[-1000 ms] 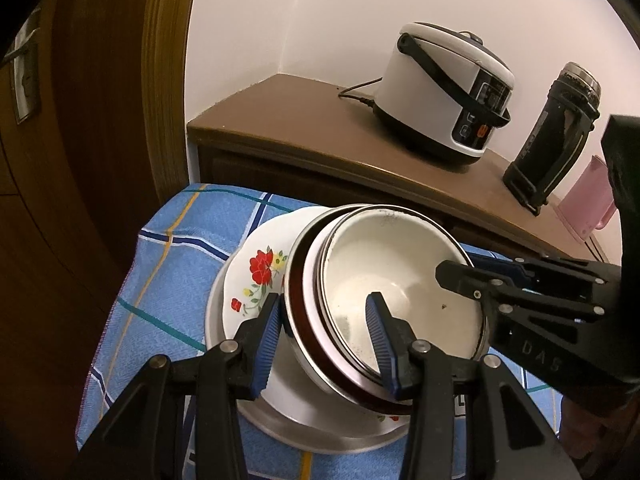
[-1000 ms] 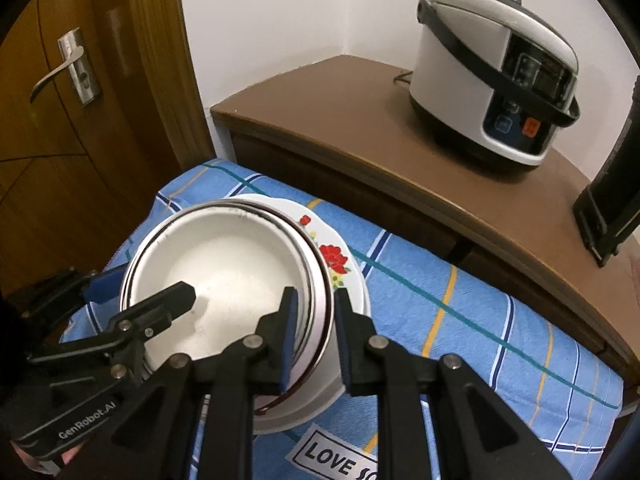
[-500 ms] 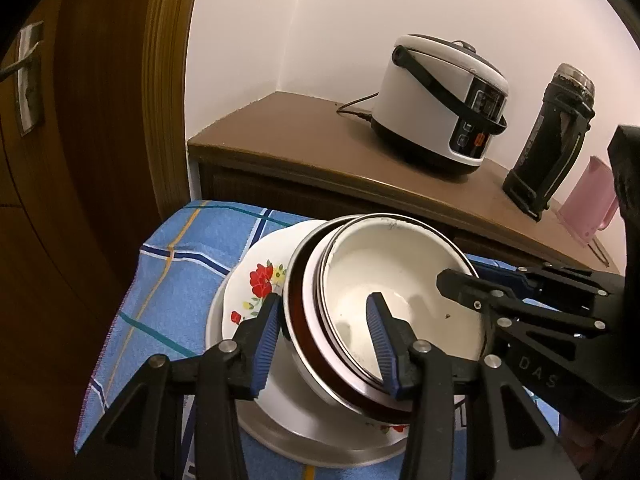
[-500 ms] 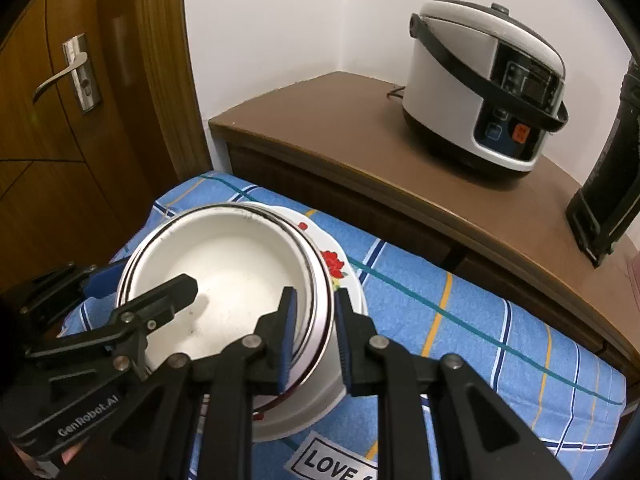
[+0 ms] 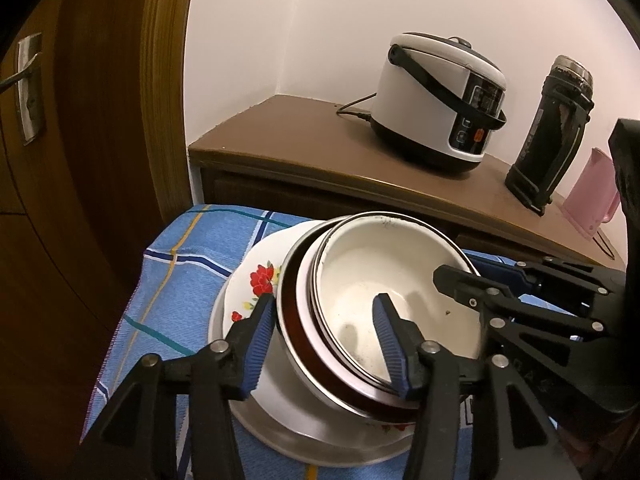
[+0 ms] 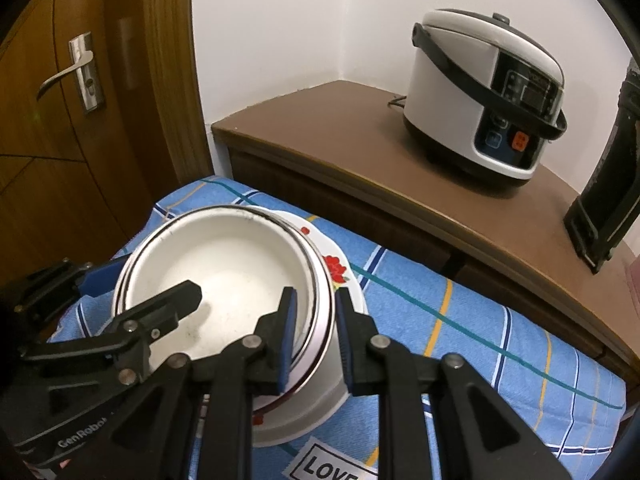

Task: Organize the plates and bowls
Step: 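Open both grippers and pull them back from the stack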

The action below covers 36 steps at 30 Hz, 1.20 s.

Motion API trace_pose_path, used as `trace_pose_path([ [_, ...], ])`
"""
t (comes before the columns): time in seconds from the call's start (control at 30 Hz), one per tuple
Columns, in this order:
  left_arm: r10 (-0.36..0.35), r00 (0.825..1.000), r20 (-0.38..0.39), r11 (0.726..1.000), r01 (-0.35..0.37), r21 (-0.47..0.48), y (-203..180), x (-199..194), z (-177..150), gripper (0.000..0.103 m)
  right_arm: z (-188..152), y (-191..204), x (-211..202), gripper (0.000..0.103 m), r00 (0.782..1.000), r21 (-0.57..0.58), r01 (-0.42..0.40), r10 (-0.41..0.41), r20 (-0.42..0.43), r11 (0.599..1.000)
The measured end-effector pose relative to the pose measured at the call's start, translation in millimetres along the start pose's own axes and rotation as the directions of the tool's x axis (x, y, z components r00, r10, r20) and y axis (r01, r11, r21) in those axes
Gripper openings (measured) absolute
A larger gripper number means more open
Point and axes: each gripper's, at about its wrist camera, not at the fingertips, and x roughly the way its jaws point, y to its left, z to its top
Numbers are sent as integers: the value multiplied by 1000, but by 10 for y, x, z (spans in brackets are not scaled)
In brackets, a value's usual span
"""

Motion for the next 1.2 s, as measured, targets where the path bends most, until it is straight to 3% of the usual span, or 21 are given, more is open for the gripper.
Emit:
trace_pose_path([
  [0.23, 29, 999, 24, 1000, -29, 6, -14, -54, -8, 63, -33, -34, -37, 25, 1000, 8, -14, 13, 25, 1000],
  [0.3, 36, 999, 41, 999, -36, -1, -3, -103, -11, 65, -66, -87, -102, 42, 999, 27, -7, 6, 52, 1000],
  [0.33, 44, 997, 58, 999, -43, -6, 3, -137, -15, 65, -87, -113, -156, 55, 997, 35, -1, -2, 75, 999],
  [0.43, 56, 991, 120, 998, -55, -11, -3, -279, -18, 77, -130, -166, -319, 65, 991, 56, -1, -7, 135, 998],
  [0.63, 54, 974, 219, 998, -60, 21, -162, -555, -31, 79, -228, -181, -689, 68, 968, 69, 60, -75, 238, 996],
  [0.8, 55, 963, 263, 998, -62, 18, -232, -694, -51, 89, -356, -248, -952, 75, 950, 100, 84, -110, 293, 991],
  [0.93, 59, 962, 268, 997, -69, 27, -320, -768, -85, 89, -445, -275, -1109, 77, 943, 113, 76, -108, 316, 991],
  [1.03, 63, 961, 269, 997, -76, 35, -386, -816, -102, 89, -530, -287, -1272, 89, 931, 115, 63, -100, 351, 991],
  [1.2, 49, 960, 274, 997, -65, 51, -516, -912, -121, 89, -595, -297, -1458, 89, 918, 108, 77, -112, 381, 991],
])
